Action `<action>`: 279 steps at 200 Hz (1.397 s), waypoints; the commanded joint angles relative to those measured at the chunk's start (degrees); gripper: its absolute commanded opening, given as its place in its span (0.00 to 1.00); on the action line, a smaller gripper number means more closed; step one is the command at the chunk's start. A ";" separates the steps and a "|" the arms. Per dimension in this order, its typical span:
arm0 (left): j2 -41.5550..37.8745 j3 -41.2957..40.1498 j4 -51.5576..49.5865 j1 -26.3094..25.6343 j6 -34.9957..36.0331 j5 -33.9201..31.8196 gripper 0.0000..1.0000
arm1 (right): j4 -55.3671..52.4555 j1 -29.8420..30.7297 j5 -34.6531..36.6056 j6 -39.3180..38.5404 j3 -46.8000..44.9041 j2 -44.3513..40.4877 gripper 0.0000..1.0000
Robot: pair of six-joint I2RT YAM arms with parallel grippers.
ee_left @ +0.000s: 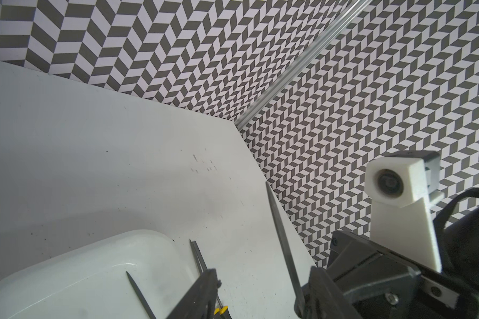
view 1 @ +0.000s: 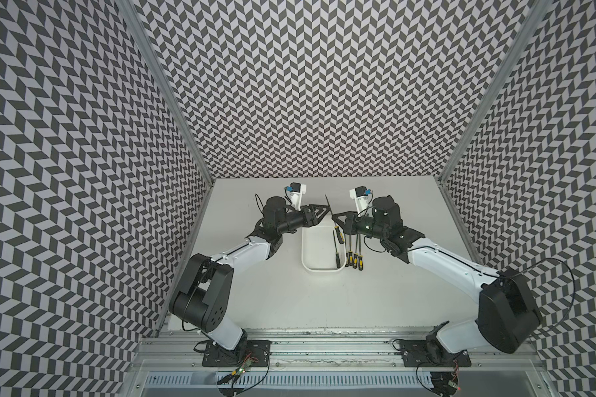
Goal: Put the file tool into the storage box
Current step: Pick up the file tool from the center of the board, then place the file tool in the storage box.
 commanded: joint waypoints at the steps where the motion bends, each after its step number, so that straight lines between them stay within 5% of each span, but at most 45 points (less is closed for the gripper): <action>1: 0.65 1.63 -0.14 -0.37 1.31 -1.50 0.57 | 3.32 1.01 -0.88 0.02 2.17 0.94 0.00; 59: 1.30 1.18 2.15 -0.99 1.83 -2.80 0.49 | 2.35 3.16 -0.52 -0.86 3.11 1.14 0.00; 71: 1.37 0.95 2.35 -1.08 2.42 -3.02 0.34 | 2.20 3.22 -0.42 -1.00 2.91 0.99 0.00; 83: 1.30 1.02 1.80 -1.17 2.93 -3.73 0.00 | 2.03 3.26 0.00 -1.07 2.64 0.73 0.00; 148: 1.24 2.62 -2.49 -1.87 6.42 -5.49 0.00 | 0.25 3.28 1.51 -2.24 3.14 -0.25 0.01; 184: 2.38 5.58 -9.48 -1.79 9.73 -7.86 0.00 | -6.90 3.24 9.70 -5.95 4.47 -2.32 0.47; 219: 6.00 7.90 -14.87 -2.03 10.00 -8.80 0.00 | -8.21 2.91 20.45 -5.15 3.37 -4.89 0.50; 279: 10.89 8.45 -18.79 -5.10 8.47 -11.19 0.00 | -9.38 2.89 20.77 -4.59 4.29 -2.74 0.49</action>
